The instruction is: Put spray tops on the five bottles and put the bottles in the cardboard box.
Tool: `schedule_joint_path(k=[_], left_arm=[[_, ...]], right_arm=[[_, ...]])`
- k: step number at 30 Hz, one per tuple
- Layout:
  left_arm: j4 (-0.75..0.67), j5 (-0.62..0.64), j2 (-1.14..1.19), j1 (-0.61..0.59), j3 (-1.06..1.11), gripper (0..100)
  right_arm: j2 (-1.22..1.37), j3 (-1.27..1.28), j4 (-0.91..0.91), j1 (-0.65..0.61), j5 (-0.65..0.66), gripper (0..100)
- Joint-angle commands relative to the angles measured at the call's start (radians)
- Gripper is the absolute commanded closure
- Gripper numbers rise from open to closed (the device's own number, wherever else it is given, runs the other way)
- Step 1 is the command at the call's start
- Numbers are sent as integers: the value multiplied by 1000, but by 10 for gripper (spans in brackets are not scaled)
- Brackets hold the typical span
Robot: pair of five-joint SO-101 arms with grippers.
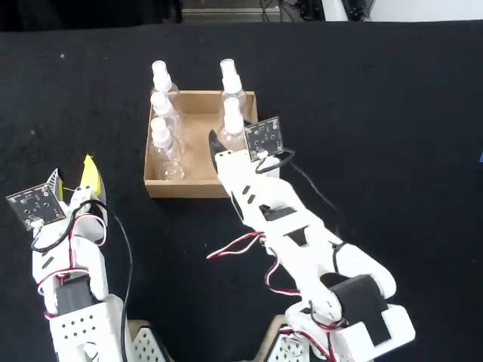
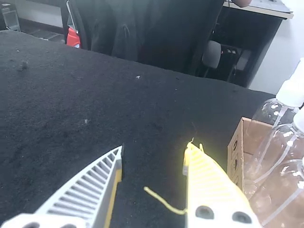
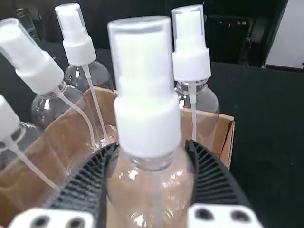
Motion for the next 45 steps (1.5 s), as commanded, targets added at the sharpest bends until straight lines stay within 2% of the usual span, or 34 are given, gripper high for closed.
schedule_joint_path(k=[1,21,27,38,45], left_arm=[[-6,-3,-15,4,22,809],[-6,-5,-15,4,22,809],[-6,-5,-15,4,22,809],[-6,-5,-15,4,22,809],[-6,-5,-15,4,22,809]], right_arm=[[-5,-8,-29,-14,0,869],[-4,8,-25,-17,0,867],[42,-22,46,-15,0,867],[51,-31,51,-17,0,865],[59,-24,52,-17,-6,723]])
